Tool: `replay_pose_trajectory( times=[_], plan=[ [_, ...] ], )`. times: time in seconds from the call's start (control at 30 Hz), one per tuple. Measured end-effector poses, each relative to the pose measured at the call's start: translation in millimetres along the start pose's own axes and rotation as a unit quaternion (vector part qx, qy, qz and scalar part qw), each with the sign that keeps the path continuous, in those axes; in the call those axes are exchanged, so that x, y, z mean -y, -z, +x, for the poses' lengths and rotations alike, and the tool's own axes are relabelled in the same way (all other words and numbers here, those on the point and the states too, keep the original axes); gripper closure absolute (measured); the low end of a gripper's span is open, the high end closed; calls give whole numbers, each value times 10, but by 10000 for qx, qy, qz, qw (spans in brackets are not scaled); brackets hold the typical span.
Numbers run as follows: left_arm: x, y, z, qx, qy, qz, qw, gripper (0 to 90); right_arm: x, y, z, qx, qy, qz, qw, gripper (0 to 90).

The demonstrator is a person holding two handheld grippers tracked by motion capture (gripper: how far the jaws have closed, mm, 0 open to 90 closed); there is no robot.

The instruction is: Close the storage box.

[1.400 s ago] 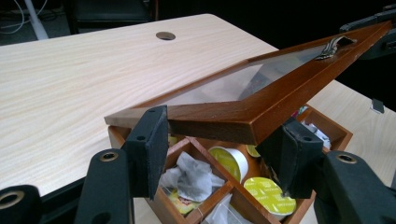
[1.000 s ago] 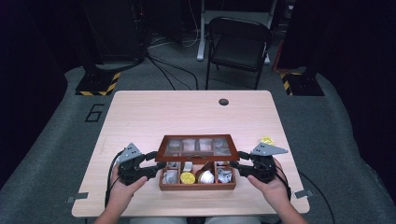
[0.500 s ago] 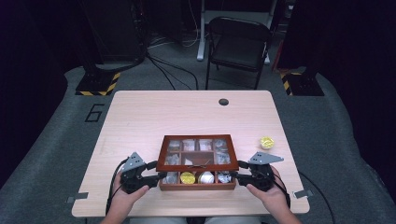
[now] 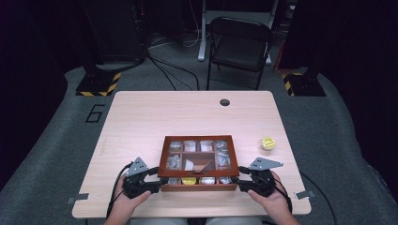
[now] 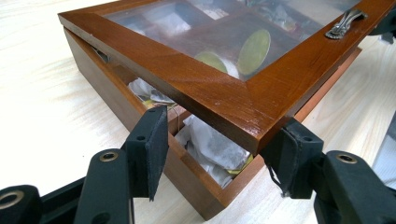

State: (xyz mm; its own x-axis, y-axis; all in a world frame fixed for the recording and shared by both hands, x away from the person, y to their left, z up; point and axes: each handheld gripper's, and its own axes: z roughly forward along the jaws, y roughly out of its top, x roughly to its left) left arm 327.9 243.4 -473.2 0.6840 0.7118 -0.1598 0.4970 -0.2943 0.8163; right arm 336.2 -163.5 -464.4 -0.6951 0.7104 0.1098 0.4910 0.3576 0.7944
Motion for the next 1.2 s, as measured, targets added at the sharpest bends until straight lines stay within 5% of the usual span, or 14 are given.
replay_pose_trajectory(
  times=[0.77, 1.0, 1.2],
  plan=[
    [94, -21, -58, 68, -3, 416, 9991, 427, 107, -33, 10, -132, 7, 412, 9991, 444],
    [126, 43, -49, 96, 124, 407, 9990, 409, 137, 36, 5, -115, -12, 335, 9994, 415],
    [96, 99, -21, 3, 161, 195, 9997, 392, 105, 146, -25, -174, -93, -35, 9998, 390]
  ],
)
